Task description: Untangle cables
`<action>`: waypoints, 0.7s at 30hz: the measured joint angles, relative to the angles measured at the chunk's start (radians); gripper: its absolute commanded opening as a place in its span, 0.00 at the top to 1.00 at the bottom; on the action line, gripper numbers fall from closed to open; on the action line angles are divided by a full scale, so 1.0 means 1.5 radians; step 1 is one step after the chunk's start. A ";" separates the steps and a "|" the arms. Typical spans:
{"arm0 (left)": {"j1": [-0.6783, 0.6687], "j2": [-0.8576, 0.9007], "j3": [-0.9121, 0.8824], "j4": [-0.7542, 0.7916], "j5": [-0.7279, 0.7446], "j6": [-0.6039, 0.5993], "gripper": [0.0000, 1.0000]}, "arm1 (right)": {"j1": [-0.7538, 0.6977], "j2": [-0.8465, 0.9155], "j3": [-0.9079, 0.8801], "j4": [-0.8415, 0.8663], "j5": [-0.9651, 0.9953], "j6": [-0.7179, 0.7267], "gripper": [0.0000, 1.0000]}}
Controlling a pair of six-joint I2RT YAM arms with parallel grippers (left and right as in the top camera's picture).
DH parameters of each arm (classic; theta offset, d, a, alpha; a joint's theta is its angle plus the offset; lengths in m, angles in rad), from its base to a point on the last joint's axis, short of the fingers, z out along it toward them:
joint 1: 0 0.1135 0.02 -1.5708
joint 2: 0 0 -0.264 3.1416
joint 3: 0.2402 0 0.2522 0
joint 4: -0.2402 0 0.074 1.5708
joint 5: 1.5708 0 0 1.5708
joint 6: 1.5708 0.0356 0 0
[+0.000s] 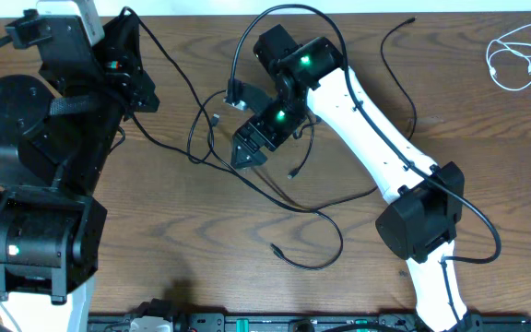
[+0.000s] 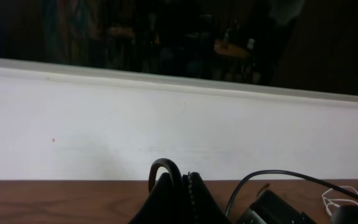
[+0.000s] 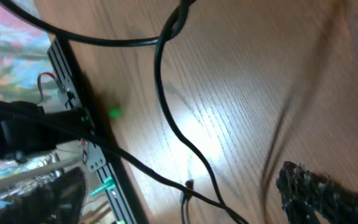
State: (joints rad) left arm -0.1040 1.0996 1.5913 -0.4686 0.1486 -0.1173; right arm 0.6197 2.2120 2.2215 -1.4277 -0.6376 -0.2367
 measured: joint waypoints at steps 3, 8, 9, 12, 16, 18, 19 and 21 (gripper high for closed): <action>0.002 0.000 0.000 0.000 -0.005 -0.010 0.93 | 0.000 0.000 -0.001 0.025 0.019 -0.006 0.05; 0.002 0.000 0.000 -0.014 -0.012 -0.027 0.92 | -0.004 0.000 -0.004 0.134 0.127 0.068 0.04; 0.002 0.000 0.000 -0.017 -0.014 -0.029 0.93 | -0.005 0.000 -0.004 0.153 0.149 0.077 0.04; 0.002 0.000 0.000 -0.020 -0.014 -0.030 0.92 | -0.010 0.000 -0.004 0.188 0.203 0.062 0.06; 0.002 0.000 0.000 -0.022 -0.014 -0.030 0.92 | -0.011 0.010 -0.004 0.220 0.250 0.016 0.04; 0.002 0.000 0.000 -0.026 -0.014 -0.030 0.92 | -0.011 0.028 -0.004 0.244 0.261 0.000 0.03; 0.002 0.000 0.000 -0.028 -0.014 -0.032 0.92 | -0.011 0.038 -0.004 0.255 0.264 -0.008 0.03; 0.002 0.000 0.000 -0.031 -0.014 -0.035 0.93 | -0.011 0.066 -0.004 0.279 0.267 -0.021 0.04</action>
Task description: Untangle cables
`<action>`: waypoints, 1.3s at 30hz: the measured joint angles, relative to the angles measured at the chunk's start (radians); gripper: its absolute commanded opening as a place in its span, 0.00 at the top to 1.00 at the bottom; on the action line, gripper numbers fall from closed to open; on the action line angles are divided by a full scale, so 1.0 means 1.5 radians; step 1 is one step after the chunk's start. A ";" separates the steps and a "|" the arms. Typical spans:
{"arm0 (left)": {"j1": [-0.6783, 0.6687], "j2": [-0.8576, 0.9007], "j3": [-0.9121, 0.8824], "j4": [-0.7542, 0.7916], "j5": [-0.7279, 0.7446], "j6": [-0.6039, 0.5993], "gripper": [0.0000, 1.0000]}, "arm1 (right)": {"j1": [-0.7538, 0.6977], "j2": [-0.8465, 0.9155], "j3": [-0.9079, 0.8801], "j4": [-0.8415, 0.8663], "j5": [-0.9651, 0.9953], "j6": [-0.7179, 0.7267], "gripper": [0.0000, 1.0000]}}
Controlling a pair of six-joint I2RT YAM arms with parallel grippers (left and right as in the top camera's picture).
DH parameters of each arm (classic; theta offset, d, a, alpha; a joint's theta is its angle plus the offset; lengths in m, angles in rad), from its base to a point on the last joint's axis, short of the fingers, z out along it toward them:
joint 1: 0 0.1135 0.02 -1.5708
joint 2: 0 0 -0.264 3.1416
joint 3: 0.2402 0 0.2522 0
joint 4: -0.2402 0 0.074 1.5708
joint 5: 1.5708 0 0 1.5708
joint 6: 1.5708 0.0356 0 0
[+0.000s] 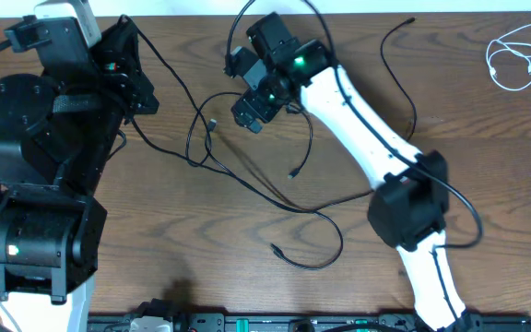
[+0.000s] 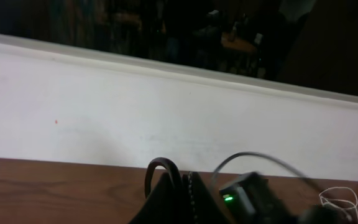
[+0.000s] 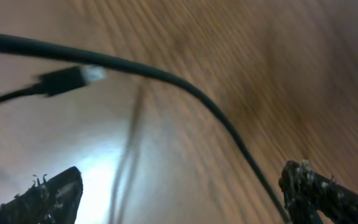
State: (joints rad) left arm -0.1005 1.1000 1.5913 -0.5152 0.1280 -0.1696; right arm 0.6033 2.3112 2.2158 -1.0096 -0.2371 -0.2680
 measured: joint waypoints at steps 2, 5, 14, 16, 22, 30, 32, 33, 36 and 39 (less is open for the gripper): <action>0.000 0.000 0.000 -0.001 0.000 -0.005 0.93 | 0.000 0.033 -0.001 0.030 0.003 -0.009 0.09; 0.000 0.000 0.000 -0.001 0.000 -0.009 0.93 | 0.000 0.072 -0.006 0.092 0.030 -0.006 0.07; 0.000 0.000 0.000 0.007 -0.001 -0.009 0.93 | -0.036 0.095 -0.011 0.204 0.216 0.087 0.93; 0.001 0.000 0.000 0.020 -0.010 -0.009 0.93 | -0.062 0.095 -0.011 0.183 0.245 0.115 0.99; 0.017 0.000 0.000 0.029 -0.058 -0.009 0.93 | -0.170 0.094 -0.010 0.083 0.253 0.170 0.99; 0.095 0.051 0.000 0.027 -0.106 -0.009 0.92 | -0.305 -0.021 -0.012 -0.009 0.148 0.185 0.99; 0.116 0.074 0.000 0.022 -0.110 -0.009 0.93 | -0.335 -0.080 -0.012 -0.033 0.118 0.190 0.99; 0.127 0.085 0.000 0.017 -0.110 -0.009 0.93 | -0.351 -0.111 -0.012 -0.044 0.107 0.194 0.99; 0.154 0.112 0.000 0.001 -0.112 -0.009 0.93 | -0.409 -0.194 -0.008 -0.077 0.083 0.214 0.99; 0.171 0.131 0.000 -0.014 -0.115 -0.009 0.92 | -0.473 -0.245 -0.004 -0.096 0.075 0.242 0.99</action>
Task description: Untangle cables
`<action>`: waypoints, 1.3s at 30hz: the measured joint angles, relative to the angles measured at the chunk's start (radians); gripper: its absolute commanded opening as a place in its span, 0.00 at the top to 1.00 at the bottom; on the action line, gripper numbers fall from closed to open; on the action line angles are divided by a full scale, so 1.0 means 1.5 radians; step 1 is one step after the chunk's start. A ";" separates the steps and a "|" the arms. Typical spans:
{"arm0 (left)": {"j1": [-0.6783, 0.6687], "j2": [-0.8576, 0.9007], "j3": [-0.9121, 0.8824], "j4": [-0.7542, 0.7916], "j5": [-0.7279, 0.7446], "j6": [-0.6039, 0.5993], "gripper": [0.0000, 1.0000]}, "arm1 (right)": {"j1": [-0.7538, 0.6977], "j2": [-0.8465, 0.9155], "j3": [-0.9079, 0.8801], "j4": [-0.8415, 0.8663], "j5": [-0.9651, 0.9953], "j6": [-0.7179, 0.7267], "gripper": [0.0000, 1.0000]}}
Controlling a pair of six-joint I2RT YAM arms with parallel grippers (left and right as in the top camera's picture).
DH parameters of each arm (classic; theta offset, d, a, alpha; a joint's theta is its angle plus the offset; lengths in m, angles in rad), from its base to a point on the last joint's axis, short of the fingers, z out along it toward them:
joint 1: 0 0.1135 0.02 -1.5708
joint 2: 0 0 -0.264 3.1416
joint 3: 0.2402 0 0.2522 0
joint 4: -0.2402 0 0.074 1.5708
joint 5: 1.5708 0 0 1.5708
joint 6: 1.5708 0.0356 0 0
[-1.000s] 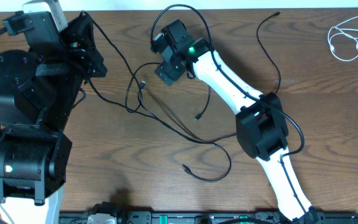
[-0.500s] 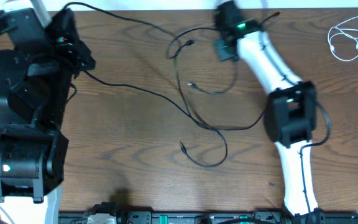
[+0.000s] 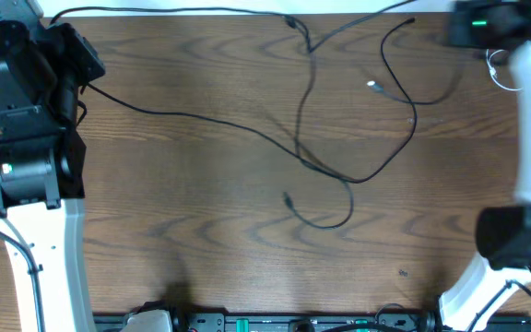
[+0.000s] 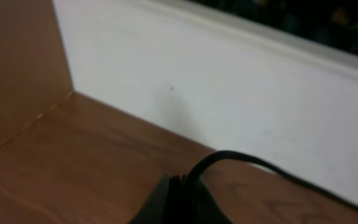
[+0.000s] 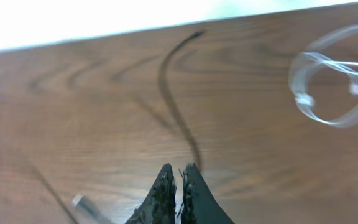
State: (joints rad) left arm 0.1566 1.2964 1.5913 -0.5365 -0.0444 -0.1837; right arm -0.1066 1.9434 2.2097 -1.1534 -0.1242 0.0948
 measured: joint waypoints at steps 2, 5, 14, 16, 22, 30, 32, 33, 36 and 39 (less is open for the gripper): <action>0.004 0.007 0.000 -0.010 0.000 0.000 0.92 | -0.043 -0.019 0.001 -0.007 -0.002 0.024 0.99; 0.004 0.011 0.000 -0.030 0.001 0.000 0.92 | -0.094 -0.025 0.001 -0.017 -0.005 0.056 0.99; 0.004 0.020 0.001 -0.185 0.001 0.018 0.92 | -0.133 -0.008 0.001 -0.039 0.026 0.108 0.99; 0.004 0.030 0.002 -0.235 0.001 0.022 0.92 | -0.133 0.003 0.001 -0.039 0.032 0.112 0.99; 0.004 0.075 0.002 -0.320 0.053 0.079 0.93 | -0.131 0.047 0.000 -0.034 -0.039 0.036 0.34; 0.004 0.089 0.002 -0.326 0.293 0.176 0.93 | -0.048 0.053 -0.001 -0.087 -0.191 -0.086 0.21; 0.004 0.089 0.002 -0.326 0.325 0.185 0.93 | -0.016 0.053 -0.001 -0.107 -0.214 -0.101 0.21; 0.004 0.089 0.002 -0.325 0.340 0.191 0.93 | 0.005 0.053 -0.001 -0.117 -0.224 -0.106 0.21; 0.004 0.089 0.002 -0.312 0.362 0.196 0.93 | 0.062 0.053 -0.001 -0.133 -0.240 -0.115 0.21; 0.004 0.088 0.002 -0.276 0.377 0.194 0.92 | 0.123 0.053 -0.012 -0.132 -0.252 -0.117 0.22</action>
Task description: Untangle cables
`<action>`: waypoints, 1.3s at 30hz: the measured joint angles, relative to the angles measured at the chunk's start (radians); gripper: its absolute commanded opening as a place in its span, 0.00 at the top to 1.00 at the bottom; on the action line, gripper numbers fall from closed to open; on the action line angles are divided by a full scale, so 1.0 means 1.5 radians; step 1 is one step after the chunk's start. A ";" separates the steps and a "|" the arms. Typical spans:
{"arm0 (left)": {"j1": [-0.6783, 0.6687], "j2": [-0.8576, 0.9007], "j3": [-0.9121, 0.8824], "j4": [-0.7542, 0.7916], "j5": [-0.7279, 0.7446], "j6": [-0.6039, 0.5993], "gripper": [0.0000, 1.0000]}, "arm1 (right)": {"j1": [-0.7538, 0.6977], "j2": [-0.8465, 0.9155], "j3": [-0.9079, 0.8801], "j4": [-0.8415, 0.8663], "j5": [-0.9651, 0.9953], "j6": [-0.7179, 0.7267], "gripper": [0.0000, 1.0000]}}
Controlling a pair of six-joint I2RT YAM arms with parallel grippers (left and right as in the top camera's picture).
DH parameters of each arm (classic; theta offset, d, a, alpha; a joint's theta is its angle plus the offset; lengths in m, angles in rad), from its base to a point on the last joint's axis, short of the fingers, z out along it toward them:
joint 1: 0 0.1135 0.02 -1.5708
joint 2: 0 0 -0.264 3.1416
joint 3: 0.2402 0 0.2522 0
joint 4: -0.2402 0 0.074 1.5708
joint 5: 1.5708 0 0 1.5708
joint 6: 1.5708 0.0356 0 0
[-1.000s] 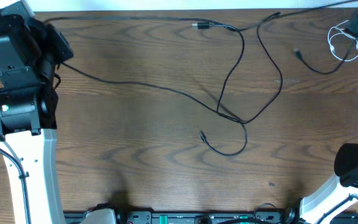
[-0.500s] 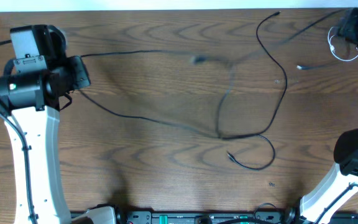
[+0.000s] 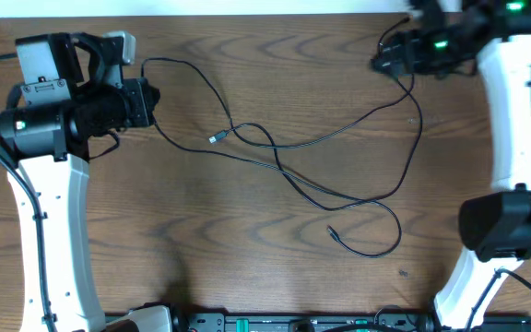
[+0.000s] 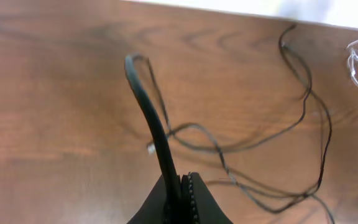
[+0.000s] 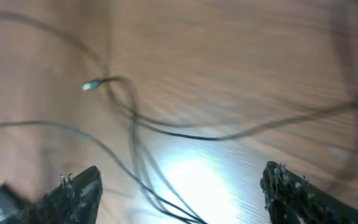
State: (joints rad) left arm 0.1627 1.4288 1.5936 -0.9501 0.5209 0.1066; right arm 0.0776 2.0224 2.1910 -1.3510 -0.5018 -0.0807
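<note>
Thin black cables (image 3: 321, 189) lie slack across the middle of the wooden table, crossing one another near a small plug (image 3: 213, 139). My left gripper (image 3: 148, 101) at the left is shut on one black cable (image 4: 148, 106), which arches up from its fingertips (image 4: 180, 186). My right gripper (image 3: 383, 63) hangs at the back right with its fingers (image 5: 79, 190) spread wide, open and holding nothing. In the right wrist view it (image 5: 182, 193) looks down on crossing strands and a plug (image 5: 91, 85). Another cable end (image 3: 332, 231) rests near the front.
A coiled white cable lies at the far right in the left wrist view; the right arm hides it overhead. A white wall edge (image 3: 247, 7) borders the table's back. An equipment rail (image 3: 293, 323) runs along the front edge.
The right gripper was shut at the far back right and is now open, a little further left. The left gripper has come in from the back left corner. The taut cable now lies slack.
First both grippers were close together over the tangle at the back middle, the right one open, the left shut on cable. Then they stood far apart, both shut, with a cable stretched along the back. Now the right is open and the strands lie spread out.
</note>
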 measured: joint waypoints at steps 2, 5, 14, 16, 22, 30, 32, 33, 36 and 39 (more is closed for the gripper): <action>0.000 0.000 0.000 0.033 0.009 -0.005 0.92 | 0.036 0.003 -0.017 0.011 -0.004 0.002 0.22; 0.000 -0.004 0.000 0.096 0.023 -0.028 0.92 | 0.085 0.019 -0.047 0.037 -0.008 0.007 0.22; 0.000 -0.085 0.000 0.236 0.038 -0.127 0.93 | 0.193 0.124 -0.076 0.081 -0.010 0.012 0.22; 0.000 -0.108 0.000 0.260 0.038 -0.142 0.92 | 0.205 0.131 -0.076 0.089 -0.012 0.015 0.23; 0.000 -0.162 0.000 0.341 0.038 -0.182 0.92 | 0.232 0.134 -0.076 0.118 -0.050 0.017 0.24; 0.000 -0.163 0.000 0.485 0.038 -0.240 0.93 | 0.265 0.135 -0.076 0.156 -0.114 0.014 0.27; 0.000 -0.161 0.000 0.527 0.038 -0.255 0.93 | 0.269 0.135 -0.076 0.156 -0.122 0.010 0.35; 0.000 -0.161 0.000 0.543 0.038 -0.264 0.93 | 0.269 0.135 -0.076 0.157 -0.129 0.000 0.36; 0.000 -0.161 0.000 0.565 0.032 -0.289 0.93 | 0.269 0.135 -0.076 0.156 -0.164 -0.030 0.29; 0.000 -0.160 0.000 0.571 0.018 -0.316 0.92 | 0.266 0.135 -0.071 0.157 -0.187 -0.066 0.20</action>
State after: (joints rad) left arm 0.1631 1.1889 1.5936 -0.0929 0.5480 -0.3676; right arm 0.4763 2.2242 2.0842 -1.1152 -0.7826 -0.1802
